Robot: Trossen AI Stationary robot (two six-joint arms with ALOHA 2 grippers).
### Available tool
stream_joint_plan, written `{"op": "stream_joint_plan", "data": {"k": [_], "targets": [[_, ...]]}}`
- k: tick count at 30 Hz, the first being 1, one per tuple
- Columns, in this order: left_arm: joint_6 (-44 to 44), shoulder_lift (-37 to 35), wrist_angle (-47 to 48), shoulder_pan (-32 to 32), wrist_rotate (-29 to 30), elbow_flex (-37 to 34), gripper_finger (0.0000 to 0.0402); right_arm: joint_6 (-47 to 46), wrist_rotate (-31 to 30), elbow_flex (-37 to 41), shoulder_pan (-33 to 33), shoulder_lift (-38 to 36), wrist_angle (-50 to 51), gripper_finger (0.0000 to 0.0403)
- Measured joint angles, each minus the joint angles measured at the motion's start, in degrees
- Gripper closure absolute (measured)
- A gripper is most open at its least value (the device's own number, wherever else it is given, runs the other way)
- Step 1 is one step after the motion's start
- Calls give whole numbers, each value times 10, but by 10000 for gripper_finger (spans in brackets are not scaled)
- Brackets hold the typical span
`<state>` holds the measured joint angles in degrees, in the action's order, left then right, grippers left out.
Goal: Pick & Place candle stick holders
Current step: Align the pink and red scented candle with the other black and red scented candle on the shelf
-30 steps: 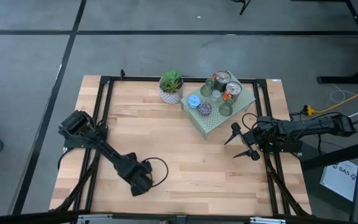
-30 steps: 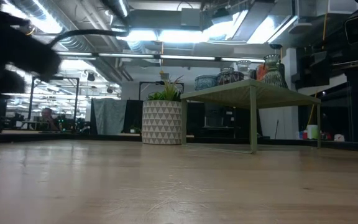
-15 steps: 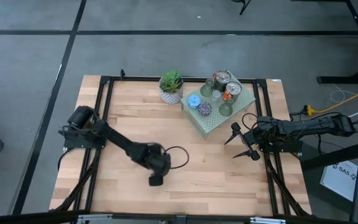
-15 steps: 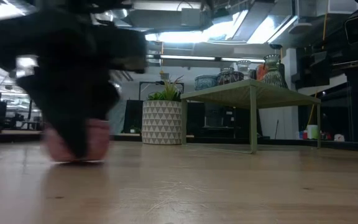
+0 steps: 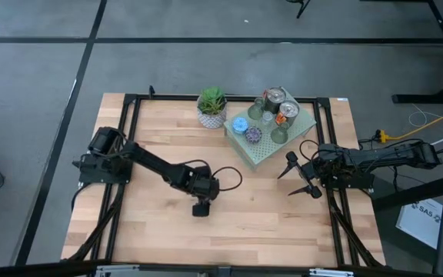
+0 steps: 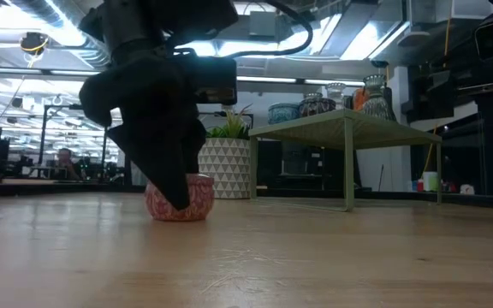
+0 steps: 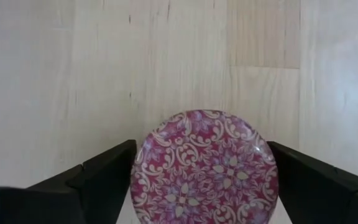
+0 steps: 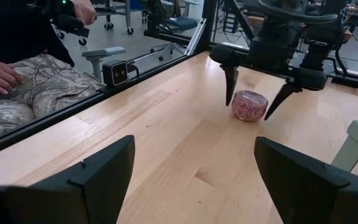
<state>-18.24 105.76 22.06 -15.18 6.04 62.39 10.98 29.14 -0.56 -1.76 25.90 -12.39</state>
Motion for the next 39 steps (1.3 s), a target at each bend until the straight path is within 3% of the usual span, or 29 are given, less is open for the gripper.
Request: {"op": "stream_joint_plan", "data": {"k": [26, 31, 36, 39], "targets": [[25, 8, 47, 3, -9, 17, 46, 0, -1, 0, 0, 0, 0, 71], [17, 1, 50, 5, -8, 17, 66, 0, -2, 0, 0, 0, 0, 71], [-30, 0, 59, 4, -9, 18, 114, 0, -2, 0, 0, 0, 0, 71], [-40, 0, 61, 9, 1, 18, 116, 0, -2, 0, 0, 0, 0, 71]]}}
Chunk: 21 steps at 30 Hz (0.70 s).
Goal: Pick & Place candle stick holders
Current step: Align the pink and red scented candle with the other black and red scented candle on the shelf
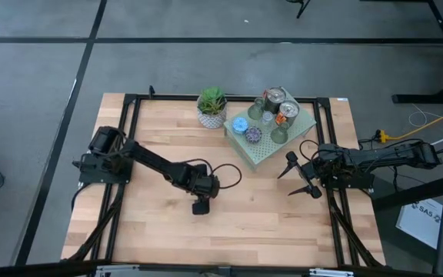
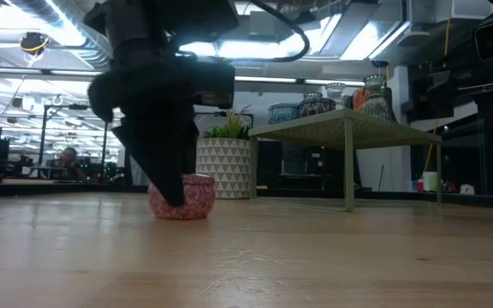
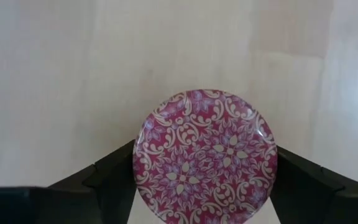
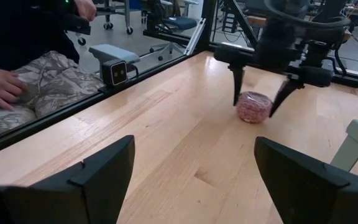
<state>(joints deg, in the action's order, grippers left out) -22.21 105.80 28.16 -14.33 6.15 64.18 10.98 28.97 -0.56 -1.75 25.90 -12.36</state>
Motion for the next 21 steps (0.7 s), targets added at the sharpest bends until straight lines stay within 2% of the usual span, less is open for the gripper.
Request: {"op": "stream_joint_plan", "data": {"k": [10, 21], "targets": [[66, 1, 4, 73, -25, 8, 116, 0, 0, 0, 0, 0, 0, 71], [143, 1, 1, 114, -6, 103, 116, 0, 2, 0, 0, 0, 0, 70]]}}
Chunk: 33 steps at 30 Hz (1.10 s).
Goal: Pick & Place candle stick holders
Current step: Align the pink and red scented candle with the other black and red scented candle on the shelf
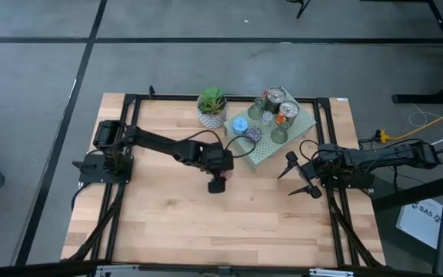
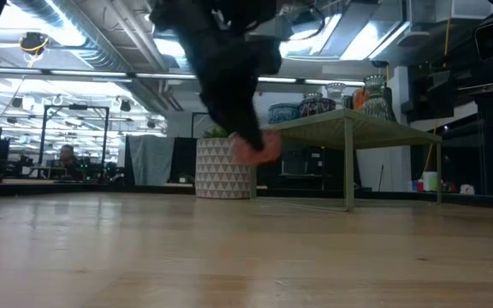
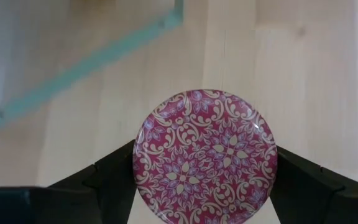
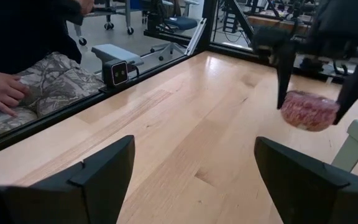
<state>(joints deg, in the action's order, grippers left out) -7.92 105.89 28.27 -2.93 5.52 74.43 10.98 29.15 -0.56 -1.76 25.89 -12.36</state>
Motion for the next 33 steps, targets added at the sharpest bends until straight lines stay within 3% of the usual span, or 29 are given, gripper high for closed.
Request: {"op": "stream_joint_plan", "data": {"k": [13, 22, 33], "targets": [[71, 0, -46, -6, -5, 87, 116, 0, 0, 0, 0, 0, 0, 70], [86, 5, -77, -22, 44, 133, 116, 0, 0, 0, 0, 0, 0, 70], [84, 13, -158, -18, 98, 137, 116, 0, 0, 0, 0, 0, 2, 70]]}}
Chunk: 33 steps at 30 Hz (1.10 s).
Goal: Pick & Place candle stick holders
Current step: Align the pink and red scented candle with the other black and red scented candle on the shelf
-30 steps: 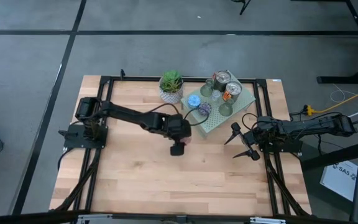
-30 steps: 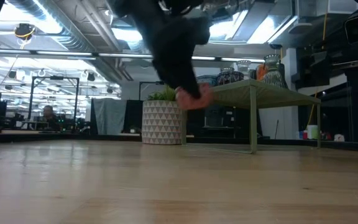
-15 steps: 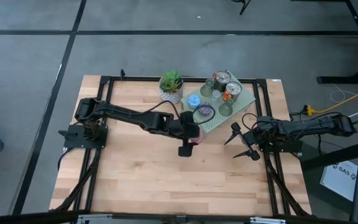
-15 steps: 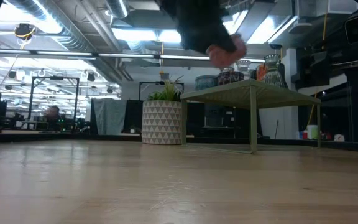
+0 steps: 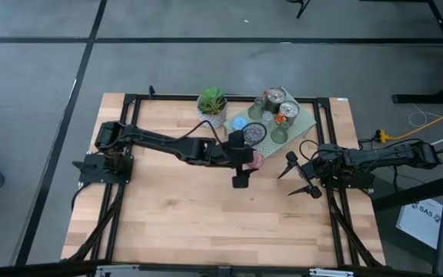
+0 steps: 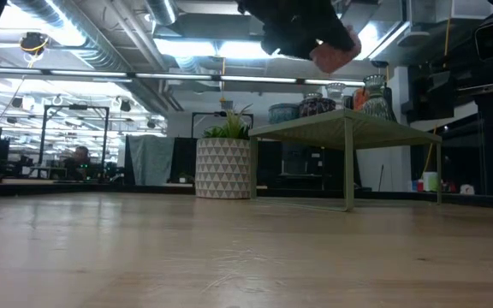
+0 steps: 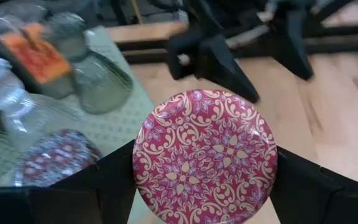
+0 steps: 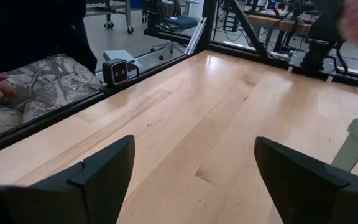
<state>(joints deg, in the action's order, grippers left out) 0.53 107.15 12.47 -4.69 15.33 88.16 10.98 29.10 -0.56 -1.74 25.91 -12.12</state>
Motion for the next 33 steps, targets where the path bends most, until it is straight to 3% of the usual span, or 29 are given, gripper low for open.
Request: {"op": "stream_joint_plan", "data": {"k": [3, 12, 29, 33], "targets": [[-2, 0, -37, 3, 14, 0, 116, 0, 0, 0, 0, 0, 0, 70], [60, 46, -156, 15, -25, 0, 116, 0, -2, 0, 0, 0, 2, 70], [37, 79, -140, 46, -13, 0, 105, 0, -1, 0, 0, 0, 10, 71], [37, 78, -140, 46, 21, 0, 98, 0, 0, 0, 0, 0, 13, 71]]}}
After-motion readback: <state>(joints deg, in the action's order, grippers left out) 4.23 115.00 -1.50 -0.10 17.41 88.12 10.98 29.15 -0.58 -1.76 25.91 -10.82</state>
